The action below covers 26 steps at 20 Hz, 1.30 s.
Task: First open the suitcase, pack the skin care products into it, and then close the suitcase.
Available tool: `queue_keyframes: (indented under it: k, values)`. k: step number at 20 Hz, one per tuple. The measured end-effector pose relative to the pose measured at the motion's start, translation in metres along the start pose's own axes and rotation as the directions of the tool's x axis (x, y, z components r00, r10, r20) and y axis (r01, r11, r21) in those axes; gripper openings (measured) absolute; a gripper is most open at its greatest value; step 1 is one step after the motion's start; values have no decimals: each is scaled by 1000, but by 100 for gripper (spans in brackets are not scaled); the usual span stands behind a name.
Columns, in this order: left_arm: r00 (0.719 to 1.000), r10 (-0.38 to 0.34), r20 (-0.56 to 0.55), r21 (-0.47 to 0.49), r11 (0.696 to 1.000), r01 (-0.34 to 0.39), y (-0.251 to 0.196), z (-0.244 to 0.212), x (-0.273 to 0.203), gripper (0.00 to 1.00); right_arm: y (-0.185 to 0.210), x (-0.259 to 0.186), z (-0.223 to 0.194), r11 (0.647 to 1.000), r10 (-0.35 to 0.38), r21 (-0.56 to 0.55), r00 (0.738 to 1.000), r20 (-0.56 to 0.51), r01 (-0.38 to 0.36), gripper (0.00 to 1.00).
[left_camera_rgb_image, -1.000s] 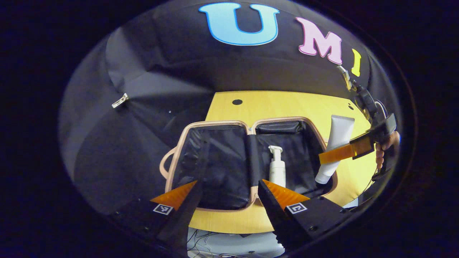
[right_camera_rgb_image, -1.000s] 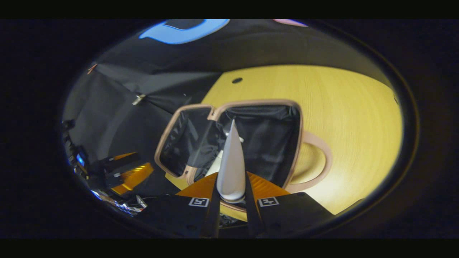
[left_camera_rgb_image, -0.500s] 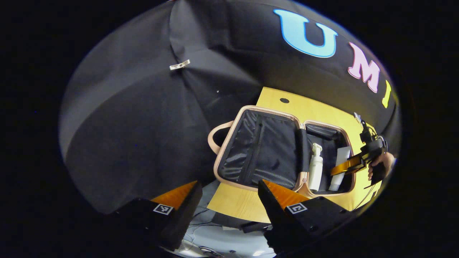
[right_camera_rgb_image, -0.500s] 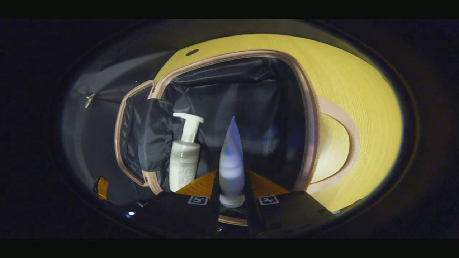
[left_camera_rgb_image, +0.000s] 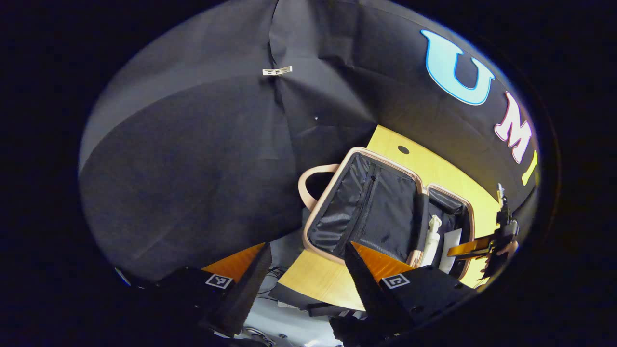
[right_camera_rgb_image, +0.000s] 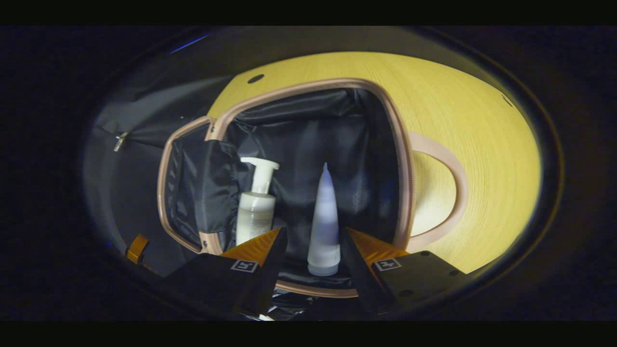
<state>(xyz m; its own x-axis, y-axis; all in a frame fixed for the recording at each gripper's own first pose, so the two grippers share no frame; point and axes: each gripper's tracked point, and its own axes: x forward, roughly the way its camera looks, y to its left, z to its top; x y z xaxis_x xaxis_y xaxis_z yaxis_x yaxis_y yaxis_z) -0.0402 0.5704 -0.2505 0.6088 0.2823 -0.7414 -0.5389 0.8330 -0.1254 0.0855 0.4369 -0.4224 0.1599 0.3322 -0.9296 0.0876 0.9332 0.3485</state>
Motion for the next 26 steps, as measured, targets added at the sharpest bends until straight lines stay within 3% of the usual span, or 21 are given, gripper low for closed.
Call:
queue_keyframes:
  k: [1, 2, 3, 5, 6, 12, 19, 22, 26]
  values:
    - [1000, -9, 2, -6, 1000, 9, -1, 6, 3, 96, 7, -13, 3, 1000, 26, -11, 999, 28, -26, 63]
    - [1000, -14, 1, -11, 1000, 14, -2, 10, 7, 96, 15, -28, 6, 998, 63, -21, 996, 64, -62, 64]
    - [1000, -15, -2, -13, 1000, 15, 0, 13, 9, 96, 21, -43, 12, 996, 87, -36, 990, 108, -84, 70]
    - [1000, -8, -2, -4, 1000, 8, 3, 26, 26, 96, 32, -76, 25, 990, 140, -56, 969, 204, -132, 72]
    - [1000, -9, -6, 6, 1000, 9, 3, 30, 34, 96, 35, -92, 26, 986, 163, -57, 959, 233, -154, 84]
    - [999, -15, -36, 64, 998, 18, 8, 64, 86, 96, 22, -171, 31, 971, 237, -109, 886, 398, -211, 85]
    - [990, 39, -133, 109, 994, -25, 27, 81, 163, 96, -31, -257, 31, 966, 204, -251, 781, 590, -63, 85]
    - [979, 28, -202, 109, 994, -6, 18, 72, 194, 97, -42, -278, 32, 967, 183, -254, 764, 619, -26, 86]
    - [964, 62, -259, 136, 990, -27, 27, 63, 227, 96, -46, -283, 35, 969, 158, -245, 759, 632, 3, 86]
